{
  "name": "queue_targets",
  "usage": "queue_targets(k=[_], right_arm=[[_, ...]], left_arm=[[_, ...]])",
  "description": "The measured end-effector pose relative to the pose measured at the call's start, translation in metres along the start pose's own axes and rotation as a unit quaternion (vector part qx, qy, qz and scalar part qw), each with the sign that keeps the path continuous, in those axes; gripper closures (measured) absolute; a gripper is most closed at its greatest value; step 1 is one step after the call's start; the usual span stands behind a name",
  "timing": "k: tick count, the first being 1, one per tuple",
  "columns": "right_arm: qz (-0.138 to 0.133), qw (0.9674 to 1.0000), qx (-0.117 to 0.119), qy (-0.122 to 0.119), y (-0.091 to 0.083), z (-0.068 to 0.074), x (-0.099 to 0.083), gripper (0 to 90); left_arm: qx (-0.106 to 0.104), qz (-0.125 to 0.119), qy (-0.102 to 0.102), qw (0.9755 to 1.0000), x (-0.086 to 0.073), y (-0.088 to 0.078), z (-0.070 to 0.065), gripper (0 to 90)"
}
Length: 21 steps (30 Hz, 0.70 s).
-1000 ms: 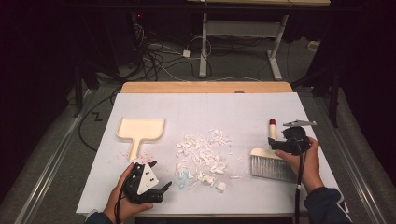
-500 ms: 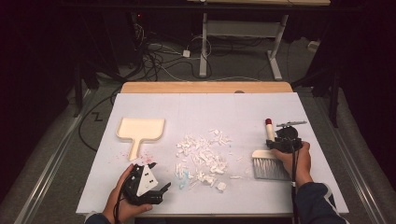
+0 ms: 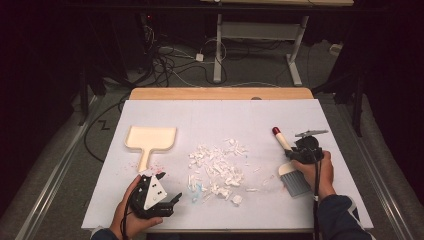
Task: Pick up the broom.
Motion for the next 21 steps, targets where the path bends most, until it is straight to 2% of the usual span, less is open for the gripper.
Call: queue_targets(k=[2,5,6,7,8,9,11,12,13,14,15,16,17,18,19,21], right_arm=[[-0.018,0.9997,0.012,-0.005,-0.003,0.000,-0.002,71.2],[-0.028,0.9995,0.010,-0.009,-0.007,0.000,-0.003,71.2],[-0.044,0.9989,0.012,-0.013,-0.016,0.000,-0.003,71.2],[-0.044,0.9989,0.012,-0.013,-0.016,0.000,-0.003,71.2],[-0.064,0.9977,0.013,-0.014,-0.026,-0.002,-0.002,71.3],[-0.064,0.9977,0.013,-0.014,-0.026,-0.002,-0.002,71.3],[-0.093,0.9956,0.012,-0.009,-0.038,-0.004,-0.001,71.3],[-0.130,0.9915,0.005,-0.011,-0.051,-0.005,-0.003,71.3],[-0.130,0.9915,0.005,-0.011,-0.051,-0.005,-0.003,71.3],[-0.157,0.9875,0.007,-0.014,-0.065,-0.004,-0.004,71.3],[-0.169,0.9853,0.012,-0.018,-0.072,-0.002,-0.004,71.3],[-0.169,0.9853,0.012,-0.018,-0.072,-0.002,-0.004,71.3],[-0.188,0.9820,0.011,-0.018,-0.086,-0.001,-0.005,71.3],[-0.198,0.9800,0.015,-0.020,-0.092,0.001,-0.005,71.3],[-0.209,0.9777,0.015,-0.019,-0.098,0.002,-0.005,71.3],[-0.229,0.9729,0.028,-0.019,-0.109,0.007,-0.005,71.4]], left_arm=[[0.000,0.000,0.001,1.0000,0.000,0.000,0.000,19.1],[0.000,0.001,-0.001,1.0000,-0.001,0.000,0.001,19.2],[0.000,0.002,-0.003,1.0000,-0.002,-0.001,0.001,19.2],[0.000,0.002,-0.003,1.0000,-0.002,-0.001,0.001,19.2],[0.001,0.002,-0.004,1.0000,-0.002,-0.002,0.001,19.2],[0.001,0.002,-0.004,1.0000,-0.002,-0.002,0.001,19.2],[0.000,0.002,-0.003,1.0000,-0.002,-0.003,0.001,19.2],[-0.006,0.000,-0.005,1.0000,-0.001,-0.004,-0.001,19.2],[-0.006,0.000,-0.005,1.0000,-0.001,-0.004,-0.001,19.3],[-0.010,-0.005,-0.009,0.9999,0.001,-0.005,-0.001,19.5],[-0.023,-0.015,-0.021,0.9994,0.006,-0.006,-0.003,19.6],[-0.023,-0.015,-0.021,0.9994,0.006,-0.006,-0.003,19.6],[-0.031,-0.024,-0.028,0.9989,0.011,-0.009,-0.004,19.6],[-0.031,-0.024,-0.028,0.9989,0.011,-0.009,-0.004,19.6],[-0.037,-0.038,-0.028,0.9982,0.019,-0.013,-0.007,19.6],[-0.054,-0.052,-0.044,0.9962,0.028,-0.017,-0.012,19.8]])
Point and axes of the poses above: each handheld gripper's, and its own axes: y roughly forward along the jaws, x roughly out of its top, z roughly to its left, the point moved 9 cm from there along y, roughly forward along the jaws, and after that the axes turned 7 degrees about z, right-handed, at the moved point
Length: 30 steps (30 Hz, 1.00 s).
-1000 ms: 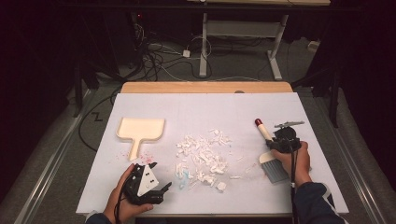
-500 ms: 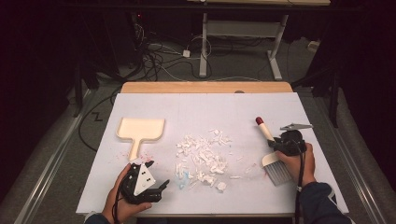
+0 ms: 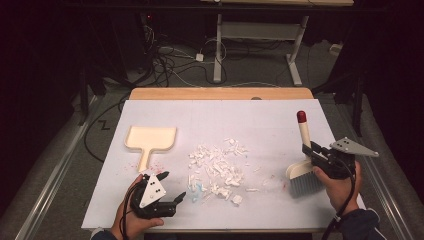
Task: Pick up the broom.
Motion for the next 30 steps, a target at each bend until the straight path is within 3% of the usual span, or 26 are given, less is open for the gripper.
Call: queue_targets(k=[1,3,4,7,10,15,18,21,22,23,25,26,28,30], right_arm=[[-0.020,0.9998,0.002,0.005,-0.006,0.002,0.004,71.4],[-0.027,0.9996,0.005,0.006,-0.011,0.006,0.006,71.4],[-0.030,0.9993,0.024,0.006,-0.018,0.013,0.010,71.4],[-0.036,0.9991,0.019,-0.002,-0.022,0.021,0.017,71.3],[-0.040,0.9990,0.016,-0.007,-0.026,0.033,0.025,71.3],[-0.043,0.9980,0.027,-0.039,-0.027,0.063,0.036,71.3],[-0.047,0.9969,0.033,-0.054,-0.025,0.078,0.040,71.3],[-0.052,0.9963,0.037,-0.058,-0.023,0.086,0.042,71.3],[-0.048,0.9961,0.044,-0.059,-0.022,0.092,0.042,71.3],[-0.053,0.9952,0.050,-0.066,-0.021,0.100,0.043,71.3],[-0.053,0.9944,0.058,-0.070,-0.020,0.108,0.043,71.3],[-0.054,0.9941,0.061,-0.072,-0.021,0.112,0.043,71.3],[-0.046,0.9935,0.066,-0.080,-0.020,0.117,0.042,71.2],[-0.051,0.9929,0.073,-0.080,-0.022,0.123,0.041,71.2]], left_arm=[[-0.007,-0.005,-0.001,1.0000,0.006,-0.001,-0.003,19.9],[-0.012,-0.009,-0.001,0.9999,0.012,-0.001,-0.007,19.9],[-0.016,-0.015,0.003,0.9998,0.018,0.000,-0.012,19.9],[-0.047,-0.028,0.021,0.9983,0.048,0.009,-0.035,20.0],[-0.078,-0.036,0.038,0.9956,0.074,0.020,-0.059,20.1],[-0.136,-0.057,0.054,0.9876,0.119,0.044,-0.103,20.5],[-0.149,-0.066,0.060,0.9848,0.139,0.061,-0.123,20.7],[-0.144,-0.078,0.060,0.9847,0.148,0.072,-0.130,22.0],[-0.145,-0.077,0.053,0.9850,0.150,0.078,-0.131,22.5],[-0.147,-0.075,0.034,0.9856,0.153,0.089,-0.132,24.9],[-0.154,-0.076,0.026,0.9848,0.153,0.094,-0.133,33.8],[-0.165,-0.076,0.026,0.9831,0.153,0.097,-0.134,40.3],[-0.168,-0.079,0.022,0.9824,0.151,0.100,-0.133,50.8],[-0.189,-0.085,0.008,0.9783,0.150,0.099,-0.128,53.7]])
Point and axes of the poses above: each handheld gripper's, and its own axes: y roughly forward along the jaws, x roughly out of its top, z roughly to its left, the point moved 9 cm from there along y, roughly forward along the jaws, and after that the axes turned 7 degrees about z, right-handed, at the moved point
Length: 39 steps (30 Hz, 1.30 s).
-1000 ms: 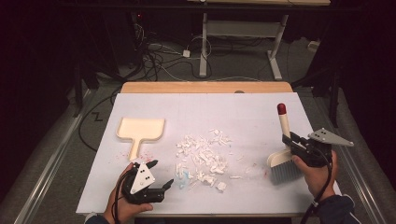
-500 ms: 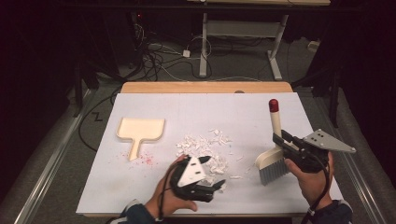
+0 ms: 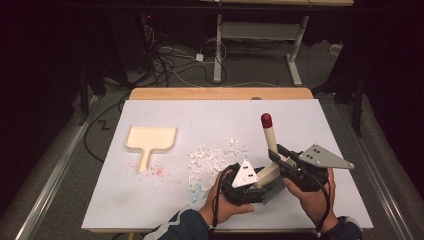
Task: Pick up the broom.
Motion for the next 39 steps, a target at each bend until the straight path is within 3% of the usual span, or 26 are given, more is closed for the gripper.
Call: queue_targets(k=[5,8,10,12,14,15,16,18,21,22,23,26,27,28,29,30,32,33,35,36,37,39], right_arm=[[-0.009,0.9999,0.011,-0.007,-0.007,0.006,0.002,70.8],[-0.018,0.9986,0.046,-0.019,-0.012,0.011,0.003,68.8],[-0.022,0.9964,0.071,-0.041,-0.016,0.013,0.004,59.7],[-0.002,0.9945,0.081,-0.067,-0.017,0.013,0.000,50.6],[0.003,0.9896,0.114,-0.088,-0.019,0.016,-0.003,47.7],[0.003,0.9896,0.114,-0.088,-0.019,0.016,-0.003,47.7],[0.018,0.9851,0.125,-0.117,-0.019,0.016,-0.008,43.7],[0.041,0.9774,0.162,-0.129,-0.017,0.021,-0.016,40.9],[0.074,0.9664,0.194,-0.152,-0.008,0.025,-0.031,37.7],[0.074,0.9664,0.194,-0.152,-0.008,0.025,-0.031,37.7],[0.097,0.9574,0.216,-0.165,-0.001,0.030,-0.041,36.8],[0.133,0.9388,0.267,-0.173,0.008,0.041,-0.056,43.1],[0.138,0.9322,0.284,-0.177,0.011,0.045,-0.060,48.9],[0.138,0.9322,0.284,-0.177,0.011,0.045,-0.060,48.9],[0.140,0.9225,0.313,-0.177,0.012,0.051,-0.065,56.0],[0.143,0.9201,0.319,-0.177,0.013,0.051,-0.066,58.7],[0.145,0.9171,0.330,-0.171,0.013,0.051,-0.067,64.5],[0.145,0.9195,0.326,-0.165,0.014,0.051,-0.067,65.1],[0.141,0.9185,0.330,-0.166,0.016,0.051,-0.065,66.9],[0.134,0.9214,0.324,-0.167,0.016,0.051,-0.063,67.2],[0.131,0.9250,0.318,-0.162,0.016,0.051,-0.061,67.4],[0.123,0.9287,0.309,-0.164,0.015,0.050,-0.057,67.4]], left_arm=[[-0.008,0.006,-0.010,0.9999,-0.004,-0.007,0.008,61.9],[-0.024,0.017,0.015,0.9995,-0.007,-0.021,0.010,63.9],[-0.022,0.029,0.036,0.9987,-0.009,-0.029,0.011,65.2],[-0.028,0.040,0.051,0.9975,-0.011,-0.037,0.011,65.2],[-0.030,0.045,0.064,0.9965,-0.014,-0.045,0.010,65.2],[-0.030,0.045,0.064,0.9965,-0.014,-0.045,0.010,65.2],[-0.036,0.047,0.068,0.9959,-0.015,-0.052,0.010,65.2],[-0.045,0.047,0.075,0.9951,-0.017,-0.059,0.009,65.2],[-0.060,0.054,0.093,0.9923,-0.023,-0.066,0.007,65.1],[-0.060,0.054,0.093,0.9923,-0.023,-0.066,0.007,65.2],[-0.066,0.059,0.095,0.9916,-0.026,-0.066,0.006,65.2],[-0.089,0.074,0.107,0.9874,-0.034,-0.062,0.003,65.1],[-0.095,0.081,0.112,0.9859,-0.035,-0.060,0.002,65.0],[-0.095,0.081,0.112,0.9859,-0.035,-0.060,0.002,64.7],[-0.093,0.091,0.123,0.9839,-0.037,-0.058,0.003,62.8],[-0.083,0.094,0.123,0.9845,-0.039,-0.054,0.007,60.6],[-0.073,0.092,0.121,0.9857,-0.040,-0.051,0.013,53.2],[-0.074,0.092,0.121,0.9856,-0.040,-0.051,0.015,51.8],[-0.070,0.091,0.127,0.9853,-0.041,-0.051,0.017,49.2],[-0.038,0.093,0.142,0.9847,-0.042,-0.053,0.022,46.4],[-0.030,0.096,0.147,0.9839,-0.043,-0.055,0.025,44.4],[0.023,0.102,0.162,0.9813,-0.045,-0.060,0.034,40.2]])
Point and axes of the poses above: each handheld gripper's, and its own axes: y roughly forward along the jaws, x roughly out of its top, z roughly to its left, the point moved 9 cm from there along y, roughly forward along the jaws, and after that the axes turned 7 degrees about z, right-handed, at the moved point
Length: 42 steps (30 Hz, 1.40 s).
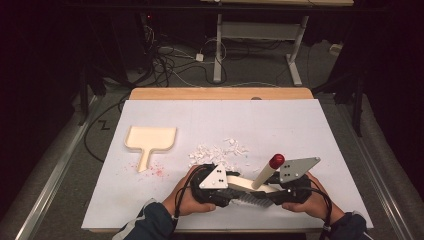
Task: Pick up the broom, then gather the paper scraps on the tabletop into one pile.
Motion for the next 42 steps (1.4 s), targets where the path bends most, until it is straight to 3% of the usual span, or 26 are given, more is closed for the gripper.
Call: queue_targets(k=[1,2,3,5,6,7,9,10,11,13,14,15,17,18,21,22,23,24,27,28,29,30,31,33,39,42], right_arm=[[0.000,1.0000,0.000,0.000,0.000,0.000,0.000,67.4],[-0.001,0.9998,-0.019,0.009,-0.003,-0.005,0.001,67.5],[-0.005,0.9993,-0.032,0.017,-0.005,-0.009,0.002,67.5],[-0.007,0.9988,-0.042,0.025,-0.007,-0.012,0.001,67.5],[-0.013,0.9971,-0.060,0.044,-0.012,-0.019,0.001,67.4],[-0.016,0.9962,-0.069,0.051,-0.015,-0.022,0.000,67.5],[-0.018,0.9944,-0.089,0.055,-0.022,-0.029,-0.001,67.4],[-0.020,0.9936,-0.093,0.060,-0.025,-0.031,-0.002,67.4],[-0.020,0.9936,-0.093,0.060,-0.025,-0.031,-0.002,67.4],[-0.020,0.9895,-0.124,0.071,-0.034,-0.041,-0.003,67.4],[-0.020,0.9883,-0.131,0.075,-0.036,-0.044,-0.004,67.4],[-0.019,0.9870,-0.141,0.076,-0.038,-0.047,-0.004,67.4],[-0.018,0.9850,-0.149,0.085,-0.041,-0.053,-0.005,67.4],[-0.019,0.9837,-0.157,0.086,-0.042,-0.056,-0.006,67.4],[-0.005,0.9789,-0.181,0.094,-0.044,-0.066,-0.010,67.4],[0.001,0.9768,-0.192,0.094,-0.045,-0.070,-0.012,67.4],[0.007,0.9749,-0.202,0.095,-0.046,-0.074,-0.014,67.4],[0.011,0.9737,-0.204,0.100,-0.046,-0.077,-0.016,67.5],[0.010,0.9709,-0.214,0.107,-0.048,-0.085,-0.018,67.4],[0.018,0.9662,-0.231,0.113,-0.051,-0.094,-0.020,67.5],[0.021,0.9637,-0.242,0.109,-0.053,-0.099,-0.020,67.5],[0.022,0.9611,-0.253,0.108,-0.054,-0.104,-0.020,67.5],[0.022,0.9611,-0.253,0.108,-0.054,-0.104,-0.020,67.5],[0.034,0.9559,-0.272,0.106,-0.052,-0.119,-0.017,67.5],[0.062,0.9523,-0.281,0.101,-0.028,-0.147,-0.014,67.5],[0.088,0.9458,-0.298,0.093,-0.003,-0.167,-0.011,67.5]], left_arm=[[0.000,0.000,0.000,1.0000,0.000,0.000,0.000,32.0],[0.027,0.003,-0.007,0.9996,-0.007,-0.007,0.006,29.6],[0.027,0.003,-0.007,0.9996,-0.007,-0.007,0.006,29.4],[0.053,-0.003,-0.017,0.9984,-0.015,-0.016,0.013,25.0],[0.074,-0.004,-0.030,0.9968,-0.026,-0.026,0.020,23.4],[0.074,-0.004,-0.030,0.9968,-0.026,-0.026,0.020,21.8],[0.106,0.000,-0.049,0.9931,-0.046,-0.041,0.028,20.0],[0.106,0.000,-0.049,0.9931,-0.046,-0.041,0.028,17.3],[0.115,0.003,-0.057,0.9917,-0.053,-0.046,0.030,17.3],[0.143,0.010,-0.074,0.9868,-0.072,-0.061,0.034,18.1],[0.143,0.010,-0.074,0.9868,-0.072,-0.061,0.034,17.4],[0.161,0.013,-0.086,0.9831,-0.085,-0.071,0.036,17.4],[0.167,0.011,-0.096,0.9812,-0.092,-0.076,0.037,17.4],[0.186,0.013,-0.119,0.9753,-0.106,-0.083,0.040,17.4],[0.194,0.021,-0.138,0.9710,-0.126,-0.092,0.039,17.3],[0.194,0.021,-0.138,0.9710,-0.126,-0.092,0.039,17.3],[0.202,0.029,-0.144,0.9683,-0.137,-0.097,0.038,17.2],[0.202,0.029,-0.144,0.9683,-0.137,-0.097,0.038,16.8],[0.214,0.046,-0.149,0.9642,-0.153,-0.102,0.036,16.2],[0.225,0.062,-0.154,0.9601,-0.162,-0.106,0.035,16.2],[0.225,0.062,-0.154,0.9601,-0.162,-0.106,0.035,16.2],[0.226,0.060,-0.166,0.9580,-0.168,-0.110,0.033,16.2],[0.226,0.060,-0.166,0.9580,-0.168,-0.110,0.033,16.2],[0.232,0.061,-0.168,0.9562,-0.174,-0.113,0.033,16.2],[0.239,0.064,-0.172,0.9535,-0.179,-0.117,0.035,16.2],[0.239,0.068,-0.184,0.9510,-0.183,-0.117,0.037,16.2]])
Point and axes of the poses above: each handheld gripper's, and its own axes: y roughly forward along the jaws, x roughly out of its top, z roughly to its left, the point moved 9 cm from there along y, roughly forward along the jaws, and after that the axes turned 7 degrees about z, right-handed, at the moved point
